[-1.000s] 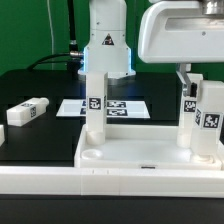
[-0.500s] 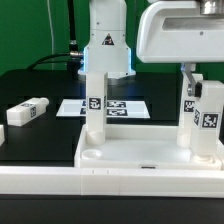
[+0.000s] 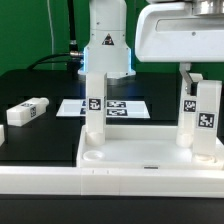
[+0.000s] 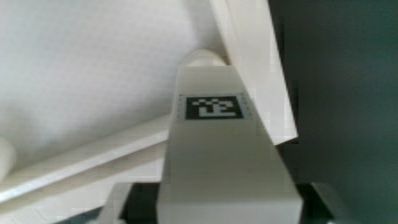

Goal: Assemble desk

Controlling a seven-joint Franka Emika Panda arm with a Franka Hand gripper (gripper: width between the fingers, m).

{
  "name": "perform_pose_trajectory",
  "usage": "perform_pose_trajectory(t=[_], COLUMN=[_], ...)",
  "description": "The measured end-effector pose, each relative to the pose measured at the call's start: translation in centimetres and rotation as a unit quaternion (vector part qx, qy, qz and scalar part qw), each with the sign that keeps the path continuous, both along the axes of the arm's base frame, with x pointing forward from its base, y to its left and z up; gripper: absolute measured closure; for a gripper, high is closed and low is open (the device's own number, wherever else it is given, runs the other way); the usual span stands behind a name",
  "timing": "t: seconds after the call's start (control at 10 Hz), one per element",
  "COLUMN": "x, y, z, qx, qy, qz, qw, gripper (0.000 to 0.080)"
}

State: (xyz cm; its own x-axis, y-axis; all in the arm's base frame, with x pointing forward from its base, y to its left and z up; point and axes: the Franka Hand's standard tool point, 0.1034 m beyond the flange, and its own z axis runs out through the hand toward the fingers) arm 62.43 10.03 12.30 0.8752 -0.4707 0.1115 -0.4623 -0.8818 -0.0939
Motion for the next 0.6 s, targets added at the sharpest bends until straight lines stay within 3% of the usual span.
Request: perform_pose_trajectory(t=[0.3, 0.6], x=[-0.15, -0.26], y=[-0.25, -0.34], z=[-0.16, -0.24], qx=[0.027, 0.061], qy=[0.007, 0.020], qz=[-0.171, -0.340], qw=[0.985, 0.938], gripper=[0.0511, 0.0510])
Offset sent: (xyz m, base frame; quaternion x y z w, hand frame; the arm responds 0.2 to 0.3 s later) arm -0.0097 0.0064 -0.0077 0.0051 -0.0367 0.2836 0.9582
